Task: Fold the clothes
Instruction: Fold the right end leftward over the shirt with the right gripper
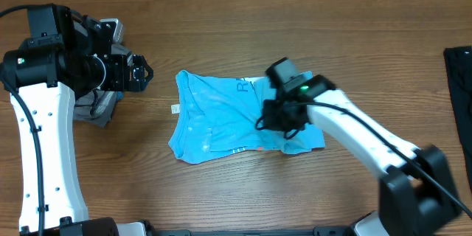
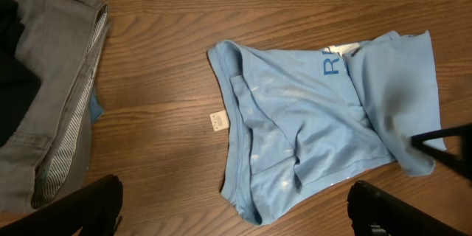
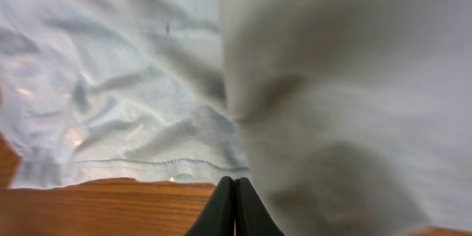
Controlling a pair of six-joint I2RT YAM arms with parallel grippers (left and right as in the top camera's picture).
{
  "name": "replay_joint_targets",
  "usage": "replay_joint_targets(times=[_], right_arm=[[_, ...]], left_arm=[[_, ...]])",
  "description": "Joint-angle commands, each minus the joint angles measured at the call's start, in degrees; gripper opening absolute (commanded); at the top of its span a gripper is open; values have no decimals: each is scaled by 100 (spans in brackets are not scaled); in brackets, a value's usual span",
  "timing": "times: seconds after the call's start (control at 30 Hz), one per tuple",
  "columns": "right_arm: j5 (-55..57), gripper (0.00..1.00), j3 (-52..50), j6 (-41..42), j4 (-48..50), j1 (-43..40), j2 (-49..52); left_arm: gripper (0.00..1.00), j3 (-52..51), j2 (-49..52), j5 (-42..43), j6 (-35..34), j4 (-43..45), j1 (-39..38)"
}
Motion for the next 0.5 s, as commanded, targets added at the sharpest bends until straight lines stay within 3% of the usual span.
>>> replay_joint_targets(times=[0.0,0.23,0.47], right_arm=[[105,4,229,-136,-219,-372,-501],[-501,4,-350,667,-431,-745,-328],[-1969,4,-1368,1596,1147,-396,-24]], left_arm=[[100,50,17,-15,26,20,-37],[100,50,17,-15,26,20,-37],[100,50,17,-15,26,20,-37]])
